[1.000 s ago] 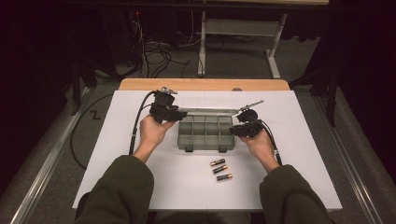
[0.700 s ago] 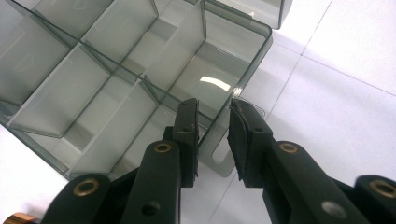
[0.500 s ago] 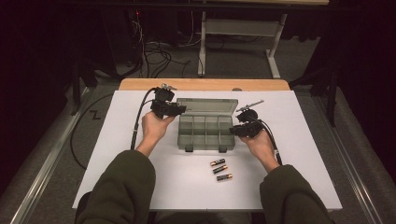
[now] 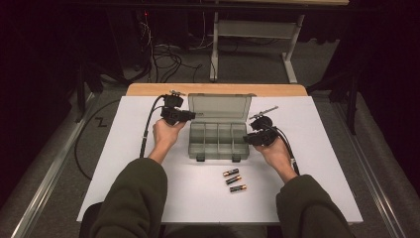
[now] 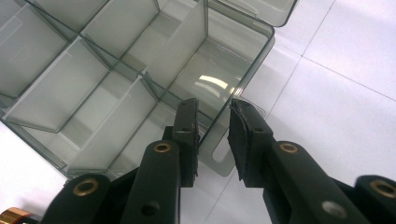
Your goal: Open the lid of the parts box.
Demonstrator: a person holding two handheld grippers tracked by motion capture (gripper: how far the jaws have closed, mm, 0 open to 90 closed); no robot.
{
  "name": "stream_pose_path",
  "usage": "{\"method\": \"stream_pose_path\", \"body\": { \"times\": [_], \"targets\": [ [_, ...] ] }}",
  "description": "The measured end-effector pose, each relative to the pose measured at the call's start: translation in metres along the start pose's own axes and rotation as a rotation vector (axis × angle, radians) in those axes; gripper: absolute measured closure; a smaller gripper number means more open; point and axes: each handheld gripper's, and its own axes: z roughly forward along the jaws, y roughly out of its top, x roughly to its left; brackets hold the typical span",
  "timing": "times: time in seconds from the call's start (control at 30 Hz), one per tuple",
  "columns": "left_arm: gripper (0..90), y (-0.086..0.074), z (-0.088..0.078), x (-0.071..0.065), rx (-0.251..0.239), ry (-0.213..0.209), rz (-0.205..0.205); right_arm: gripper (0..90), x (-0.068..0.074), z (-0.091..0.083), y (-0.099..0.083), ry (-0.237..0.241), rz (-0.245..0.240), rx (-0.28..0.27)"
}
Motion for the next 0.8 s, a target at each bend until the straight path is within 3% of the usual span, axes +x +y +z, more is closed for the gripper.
{"method": "stream_pose_path", "body": {
  "times": [0.53, 0.8],
  "targets": [
    [77.0, -0.005, 0.016, 0.013, 0.050, -0.028, -0.078, 74.9, -0.001, 0.000, 0.000, 0.007, -0.001, 0.004],
    [77.4, -0.006, 0.021, 0.016, 0.052, -0.029, -0.093, 75.0, -0.001, 0.000, 0.001, 0.009, -0.009, 0.008]
  ]
}}
